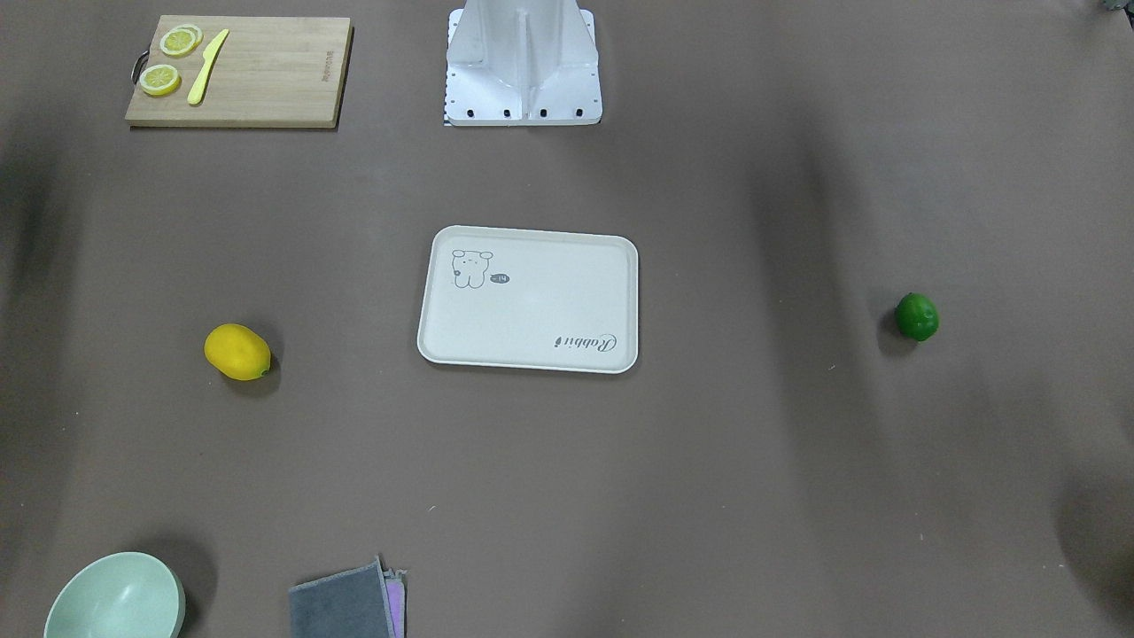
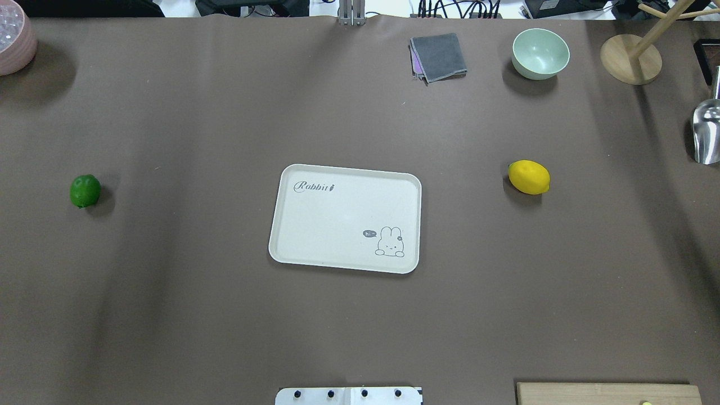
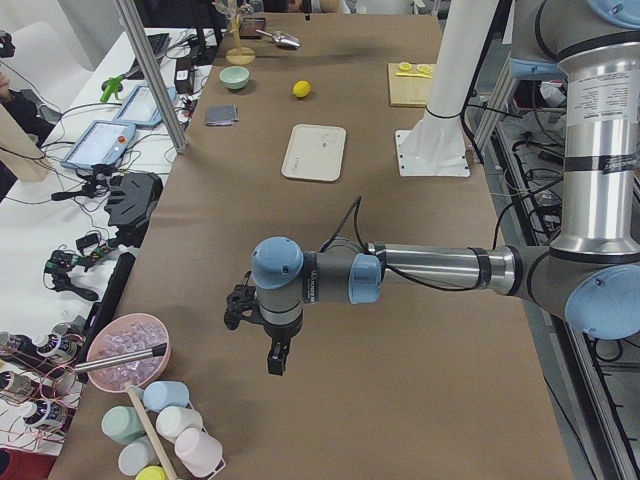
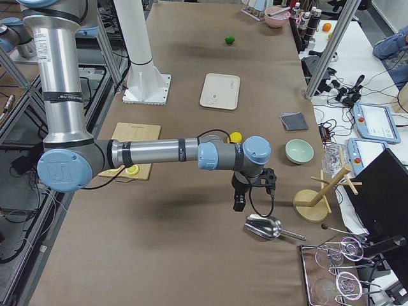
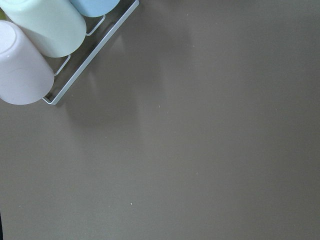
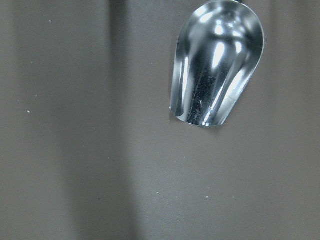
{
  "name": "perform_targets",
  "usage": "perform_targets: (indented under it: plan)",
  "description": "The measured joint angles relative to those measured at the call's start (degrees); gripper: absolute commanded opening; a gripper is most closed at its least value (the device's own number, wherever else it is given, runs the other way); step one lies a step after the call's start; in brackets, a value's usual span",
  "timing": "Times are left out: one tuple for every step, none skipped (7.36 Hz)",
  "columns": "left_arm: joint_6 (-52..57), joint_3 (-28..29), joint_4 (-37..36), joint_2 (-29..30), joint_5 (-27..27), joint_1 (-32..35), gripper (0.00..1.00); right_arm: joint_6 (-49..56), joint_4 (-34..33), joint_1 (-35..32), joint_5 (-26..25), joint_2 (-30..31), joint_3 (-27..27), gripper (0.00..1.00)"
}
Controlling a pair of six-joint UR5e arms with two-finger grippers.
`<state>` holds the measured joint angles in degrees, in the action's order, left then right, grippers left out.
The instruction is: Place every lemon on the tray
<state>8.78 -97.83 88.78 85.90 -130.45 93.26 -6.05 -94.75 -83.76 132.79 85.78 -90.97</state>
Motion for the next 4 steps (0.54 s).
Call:
perform_targets:
  plan:
    - [0.0,-0.41,-0.06,-0.11,-0.09,0.0,0.98,-0.03,-0.01,0.0,0.01,-0.01,0.02,1.0]
    - [0.01,-0.7,-0.12,-0.32,-0.18,0.0,0.98,-0.09,-0.05,0.0,0.01,-0.03,0.06,1.0]
    - [0.01,-0.84,-0.07,-0.5,-0.22,-0.01,0.98,-0.12,-0.06,0.0,0.01,-0.04,0.04,1.0]
    - [0.01,-0.85,-0.01,-0.59,-0.22,-0.01,0.98,-0.1,-0.03,0.0,0.01,-0.06,-0.02,1.0]
